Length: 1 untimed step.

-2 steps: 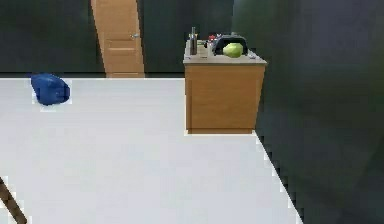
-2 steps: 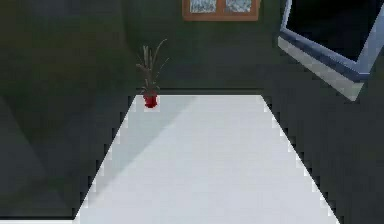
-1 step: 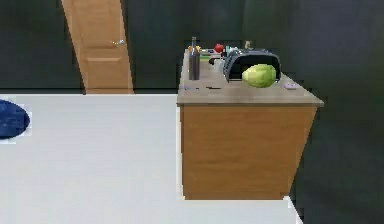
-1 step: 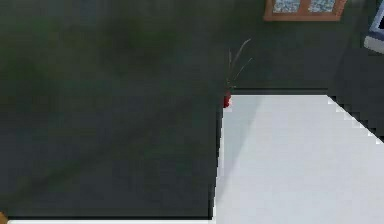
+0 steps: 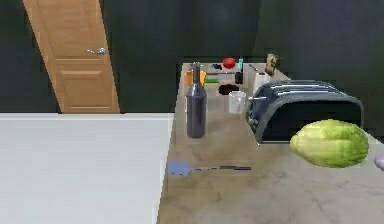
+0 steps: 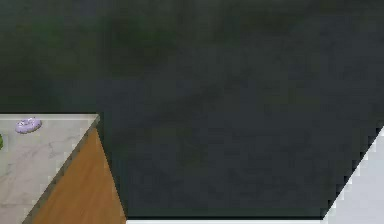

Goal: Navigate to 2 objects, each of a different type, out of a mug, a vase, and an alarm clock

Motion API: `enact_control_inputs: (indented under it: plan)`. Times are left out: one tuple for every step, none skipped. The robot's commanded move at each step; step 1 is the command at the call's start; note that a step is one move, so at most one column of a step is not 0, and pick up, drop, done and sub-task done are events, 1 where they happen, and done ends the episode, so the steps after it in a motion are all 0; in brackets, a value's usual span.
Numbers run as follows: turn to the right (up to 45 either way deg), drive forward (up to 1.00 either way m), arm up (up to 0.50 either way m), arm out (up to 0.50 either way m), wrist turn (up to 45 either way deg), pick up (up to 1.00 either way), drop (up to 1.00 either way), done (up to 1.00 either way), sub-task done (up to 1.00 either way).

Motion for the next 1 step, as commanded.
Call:
enact_control_inputs:
  plan:
    - [12.0, 0.0, 0.0, 0.0, 0.0, 0.0, 0.0, 0.0, 0.0]
